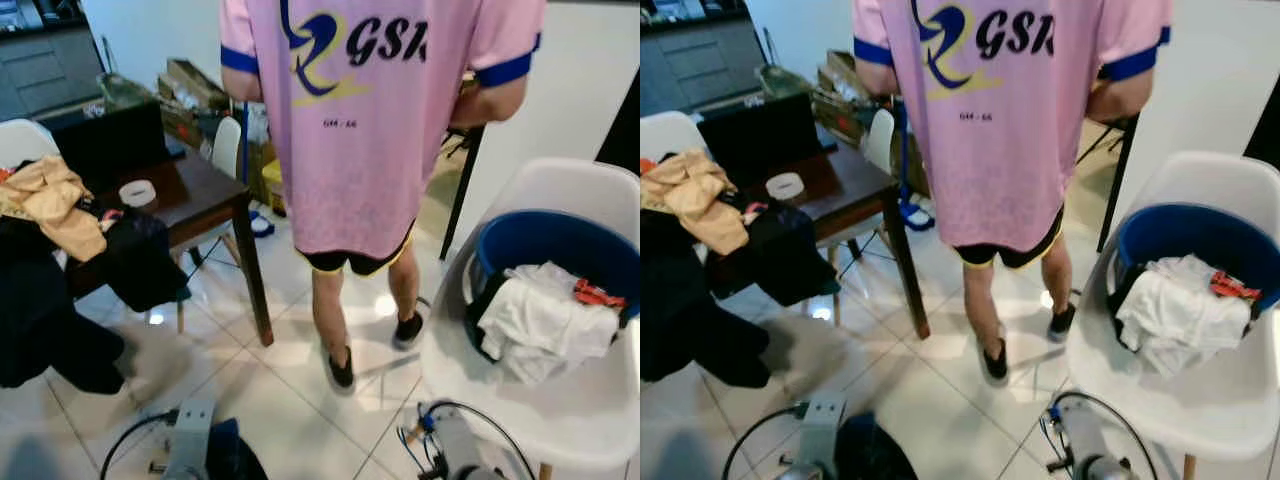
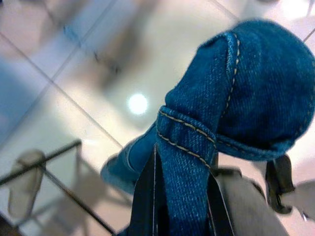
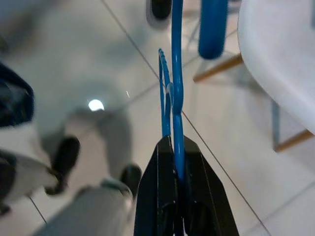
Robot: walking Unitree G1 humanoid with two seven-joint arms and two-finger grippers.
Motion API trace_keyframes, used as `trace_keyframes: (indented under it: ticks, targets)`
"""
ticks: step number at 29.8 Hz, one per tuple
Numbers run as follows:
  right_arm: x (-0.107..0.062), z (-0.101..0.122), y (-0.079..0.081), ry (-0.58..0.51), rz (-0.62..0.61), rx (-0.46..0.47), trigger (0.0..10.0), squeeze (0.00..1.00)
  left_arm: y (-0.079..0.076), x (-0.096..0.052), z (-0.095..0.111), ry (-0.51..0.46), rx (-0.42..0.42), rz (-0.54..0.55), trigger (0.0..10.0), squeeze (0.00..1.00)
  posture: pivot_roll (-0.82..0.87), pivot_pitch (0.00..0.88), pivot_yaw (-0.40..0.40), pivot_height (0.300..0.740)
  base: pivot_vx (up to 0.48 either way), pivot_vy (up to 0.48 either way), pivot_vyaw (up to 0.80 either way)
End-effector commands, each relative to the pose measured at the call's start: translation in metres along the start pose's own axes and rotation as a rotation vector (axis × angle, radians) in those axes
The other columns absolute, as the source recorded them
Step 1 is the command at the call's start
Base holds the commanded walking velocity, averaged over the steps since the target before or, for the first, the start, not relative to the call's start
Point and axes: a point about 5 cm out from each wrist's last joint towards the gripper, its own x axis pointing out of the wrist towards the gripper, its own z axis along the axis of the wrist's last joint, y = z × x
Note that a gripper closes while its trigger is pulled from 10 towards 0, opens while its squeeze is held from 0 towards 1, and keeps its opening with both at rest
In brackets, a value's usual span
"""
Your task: Hang hanger
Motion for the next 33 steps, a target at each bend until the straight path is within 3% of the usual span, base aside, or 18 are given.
trace_keyframes:
  ticks: [1,2,4,5,8,11,12,14,17,19,21,25,27,30,31,32,33]
  targets:
    - [-0.002,0.079,-0.030,-0.282,0.114,-0.010,10.0,0.00,0.005,-0.001,0.008,-0.106,0.018,0.016,10.0,0.00,-0.03,0.000,0.048,0.740,0.000,0.000,0.00]
    - [-0.002,0.079,-0.030,-0.282,0.114,-0.010,10.0,0.00,0.005,-0.001,0.008,-0.106,0.018,0.016,10.0,0.00,-0.03,0.000,0.048,0.740,0.000,0.000,0.00]
    - [-0.011,0.115,-0.043,-0.398,0.175,-0.049,10.0,0.00,0.029,0.004,0.065,-0.258,0.030,0.043,10.0,0.00,-0.03,0.000,0.052,0.740,0.000,0.000,0.00]
    - [-0.011,0.115,-0.043,-0.398,0.175,-0.049,10.0,0.00,0.029,0.004,0.065,-0.258,0.030,0.043,10.0,0.00,-0.03,0.000,0.052,0.740,0.000,0.000,0.00]
    - [-0.027,0.144,-0.038,-0.538,0.289,-0.123,10.0,0.00,0.047,-0.009,0.128,-0.487,0.030,0.065,10.0,0.00,-0.03,0.000,0.060,0.740,0.177,0.000,0.00]
    - [-0.033,0.152,-0.035,-0.569,0.332,-0.169,10.0,0.00,0.048,-0.016,0.138,-0.541,0.039,0.071,10.0,0.00,-0.03,0.000,0.059,0.740,0.277,0.000,0.00]
    - [-0.045,0.165,-0.023,-0.609,0.425,-0.263,10.0,0.00,0.049,-0.029,0.152,-0.622,0.057,0.074,10.0,0.00,-0.03,0.000,0.058,0.740,0.285,0.000,0.80]
    - [-0.045,0.165,-0.023,-0.609,0.425,-0.263,10.0,0.00,0.049,-0.029,0.152,-0.622,0.057,0.074,10.0,0.00,-0.03,0.000,0.058,0.740,0.285,0.000,0.80]
    - [-0.061,0.175,-0.011,-0.629,0.577,-0.376,10.0,0.00,0.049,-0.044,0.166,-0.714,0.067,0.067,10.0,0.00,-0.02,0.000,0.053,0.740,0.301,0.000,0.80]
    - [-0.061,0.175,-0.011,-0.629,0.577,-0.376,10.0,0.00,0.049,-0.044,0.166,-0.714,0.067,0.067,10.0,0.00,-0.02,0.000,0.053,0.740,0.307,0.000,0.80]
    - [-0.073,0.182,-0.007,-0.630,0.669,-0.435,10.0,0.00,0.047,-0.052,0.172,-0.757,0.066,0.063,10.0,0.00,-0.02,0.000,0.051,0.740,0.307,0.000,0.80]
    - [-0.081,0.188,-0.006,-0.636,0.712,-0.461,10.0,0.00,0.046,-0.056,0.176,-0.777,0.068,0.067,10.0,0.00,-0.02,0.000,0.046,0.740,0.306,0.000,0.80]
    - [-0.101,0.201,0.001,-0.659,0.783,-0.503,10.0,0.00,0.046,-0.069,0.187,-0.803,0.054,0.080,10.0,0.00,-0.02,0.000,0.040,0.740,0.304,0.000,0.80]
    - [-0.101,0.201,0.001,-0.659,0.783,-0.503,10.0,0.00,0.046,-0.069,0.187,-0.803,0.054,0.080,10.0,0.00,-0.02,0.000,0.040,0.740,0.304,0.000,0.80]
    - [-0.107,0.210,0.002,-0.691,0.774,-0.505,10.0,0.00,0.045,-0.077,0.196,-0.831,0.050,0.081,10.0,0.00,-0.02,0.000,0.037,0.740,0.311,0.000,0.80]
    - [-0.111,0.224,0.002,-0.747,0.741,-0.471,10.0,0.00,0.039,-0.094,0.221,-0.930,0.047,0.026,10.0,0.00,-0.02,0.000,0.031,0.740,0.330,0.000,0.00]
    - [-0.111,0.224,0.002,-0.747,0.741,-0.471,10.0,0.00,0.039,-0.094,0.221,-0.930,0.047,0.026,10.0,0.00,-0.02,0.000,0.031,0.740,0.330,0.000,0.00]
